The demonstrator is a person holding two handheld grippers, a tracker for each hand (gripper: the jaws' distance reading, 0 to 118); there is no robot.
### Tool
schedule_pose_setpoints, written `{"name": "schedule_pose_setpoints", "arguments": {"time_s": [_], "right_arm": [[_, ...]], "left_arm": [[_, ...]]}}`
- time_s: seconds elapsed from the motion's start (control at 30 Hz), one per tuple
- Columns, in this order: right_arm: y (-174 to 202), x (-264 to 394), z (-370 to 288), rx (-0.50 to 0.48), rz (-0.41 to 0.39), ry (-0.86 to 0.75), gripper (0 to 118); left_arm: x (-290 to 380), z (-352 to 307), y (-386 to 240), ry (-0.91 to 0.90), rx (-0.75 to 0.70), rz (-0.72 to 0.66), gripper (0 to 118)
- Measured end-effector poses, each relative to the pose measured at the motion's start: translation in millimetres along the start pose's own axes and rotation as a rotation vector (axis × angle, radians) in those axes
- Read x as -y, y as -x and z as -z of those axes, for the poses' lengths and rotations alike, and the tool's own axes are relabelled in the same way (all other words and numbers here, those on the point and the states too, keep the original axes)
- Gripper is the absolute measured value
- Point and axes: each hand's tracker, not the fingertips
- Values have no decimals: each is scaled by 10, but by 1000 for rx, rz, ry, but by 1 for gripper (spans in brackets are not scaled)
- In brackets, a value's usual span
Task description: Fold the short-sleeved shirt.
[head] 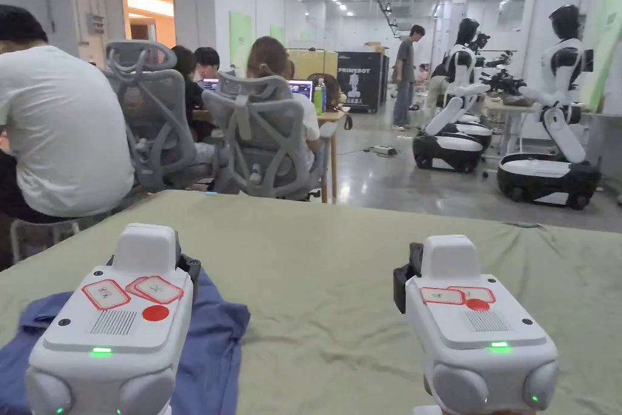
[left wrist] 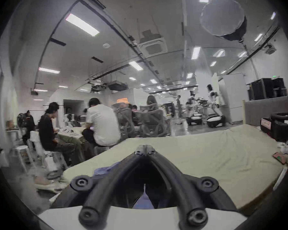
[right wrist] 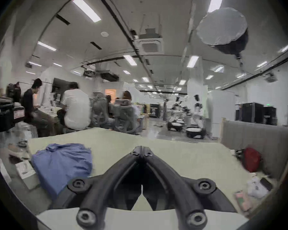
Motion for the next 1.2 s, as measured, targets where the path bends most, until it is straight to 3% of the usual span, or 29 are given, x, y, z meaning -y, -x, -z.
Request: {"name": "schedule_pose_setpoints", "arguments": {"time_s": [0.17,0.3,0.5,0.7,0.8,0.87,1.0,1.07,1.1,1.13,1.17,1.2], "right_arm": [[821,81,224,-196,1,32,0],[1077,130,365,-255,-4,49,0],[1046,232,616,-271,-18,90,0],[891,345,920,-261,-32,139,0],[790,402,1083,-248,-17,162,0],[738,437,1172,-233,-11,174,0],[624,530,1379,-204,0,204,0],[559,584,1476,-190,-5,224,0],[527,610,1518,-184,-8,233,0],[502,641,1558,-174,-13,240,0],[467,675,1604,-162,-17,246,0],[432,703,1648,-151,-15,255,0]], "left_arm": [[108,-67,709,45,-184,7,0],[218,38,878,96,-210,6,0],[484,730,589,352,-31,14,0],[839,1852,323,620,130,-72,0],[1049,2536,260,779,228,-190,0],[1212,2983,184,848,238,-229,0],[1507,3699,-32,962,221,-132,0],[1597,3965,-94,985,229,-175,0],[1624,4066,-128,975,234,-179,11],[1646,4166,-170,966,234,-182,44],[1665,4265,-211,947,215,-186,96],[1698,4331,-234,941,209,-194,118]]}}
